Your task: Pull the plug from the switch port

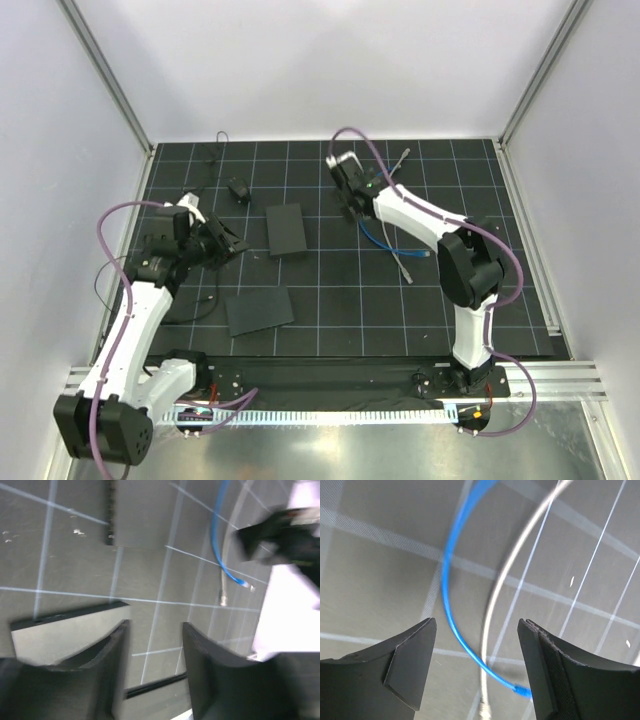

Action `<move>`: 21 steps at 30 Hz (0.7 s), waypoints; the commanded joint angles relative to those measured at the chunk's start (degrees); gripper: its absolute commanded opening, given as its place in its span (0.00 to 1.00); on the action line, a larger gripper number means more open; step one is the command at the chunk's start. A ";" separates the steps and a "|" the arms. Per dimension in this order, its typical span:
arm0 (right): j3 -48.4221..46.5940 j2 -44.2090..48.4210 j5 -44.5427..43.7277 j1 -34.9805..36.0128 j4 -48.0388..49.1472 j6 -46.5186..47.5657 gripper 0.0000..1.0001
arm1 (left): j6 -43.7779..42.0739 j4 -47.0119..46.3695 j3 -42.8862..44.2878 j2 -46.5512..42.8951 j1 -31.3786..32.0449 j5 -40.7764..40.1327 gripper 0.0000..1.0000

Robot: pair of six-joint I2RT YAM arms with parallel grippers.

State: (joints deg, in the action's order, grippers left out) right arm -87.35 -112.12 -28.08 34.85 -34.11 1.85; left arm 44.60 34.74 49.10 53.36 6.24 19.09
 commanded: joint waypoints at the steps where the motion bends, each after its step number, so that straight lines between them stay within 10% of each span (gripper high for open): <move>1: -8.61 2.17 3.37 -0.13 1.84 -6.49 0.75 | 1.28 -4.15 -0.59 1.65 0.00 -5.28 0.43; 9: -14.70 -5.21 17.07 -0.13 13.08 -13.18 0.60 | 4.00 -9.25 0.91 15.60 5.00 -14.51 0.11; 21: -12.93 -13.30 26.40 0.31 20.40 -17.67 0.15 | 6.64 -19.97 1.87 33.19 8.34 -26.12 0.00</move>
State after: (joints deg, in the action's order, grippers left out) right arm -97.01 -125.23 -4.19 34.81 -16.27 -14.17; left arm 50.81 19.68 47.97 81.14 12.78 -3.46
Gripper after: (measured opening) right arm 0.159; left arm 0.010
